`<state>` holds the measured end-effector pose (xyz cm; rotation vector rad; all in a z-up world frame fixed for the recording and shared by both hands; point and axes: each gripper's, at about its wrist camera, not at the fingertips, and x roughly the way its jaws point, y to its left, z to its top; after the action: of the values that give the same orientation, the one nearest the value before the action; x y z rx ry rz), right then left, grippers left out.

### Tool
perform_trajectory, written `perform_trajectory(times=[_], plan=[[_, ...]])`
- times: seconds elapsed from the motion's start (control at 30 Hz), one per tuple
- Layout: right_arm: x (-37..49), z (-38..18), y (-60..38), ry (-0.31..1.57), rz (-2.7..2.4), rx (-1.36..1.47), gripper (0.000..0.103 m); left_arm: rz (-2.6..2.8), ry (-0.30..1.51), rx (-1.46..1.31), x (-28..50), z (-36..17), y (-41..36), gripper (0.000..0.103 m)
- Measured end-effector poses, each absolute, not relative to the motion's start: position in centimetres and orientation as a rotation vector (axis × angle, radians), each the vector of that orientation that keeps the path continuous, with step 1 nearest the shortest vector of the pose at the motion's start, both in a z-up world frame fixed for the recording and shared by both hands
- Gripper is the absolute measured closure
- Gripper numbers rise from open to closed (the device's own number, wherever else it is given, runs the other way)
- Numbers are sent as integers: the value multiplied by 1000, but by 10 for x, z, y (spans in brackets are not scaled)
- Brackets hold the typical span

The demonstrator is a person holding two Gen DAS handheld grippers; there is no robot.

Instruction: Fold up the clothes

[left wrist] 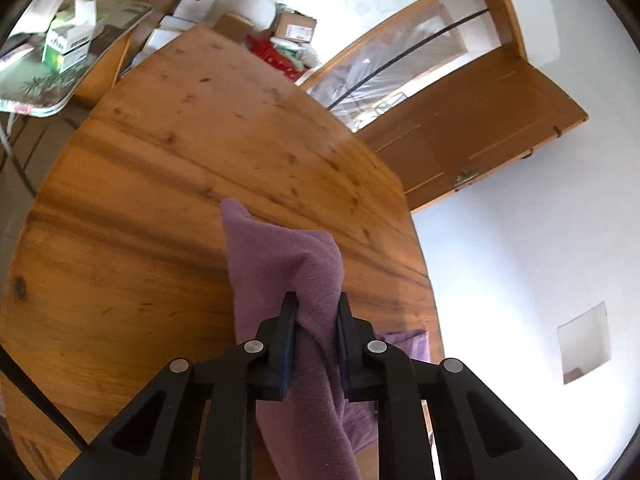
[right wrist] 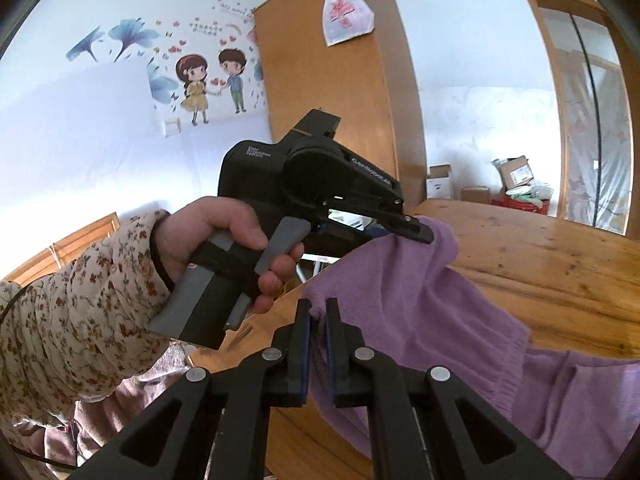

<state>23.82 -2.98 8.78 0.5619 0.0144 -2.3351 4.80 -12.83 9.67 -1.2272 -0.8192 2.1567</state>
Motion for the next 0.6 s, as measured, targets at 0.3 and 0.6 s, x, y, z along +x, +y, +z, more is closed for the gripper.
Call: perform_trajectory(times=[0.3, 0.6], plan=[[255, 113, 15, -28, -2409, 447, 96, 2133, -773, -1130, 61, 134, -91, 87], [266, 130, 68, -100, -2495, 370, 96, 2069, -751, -1069, 60, 159, -36, 87]])
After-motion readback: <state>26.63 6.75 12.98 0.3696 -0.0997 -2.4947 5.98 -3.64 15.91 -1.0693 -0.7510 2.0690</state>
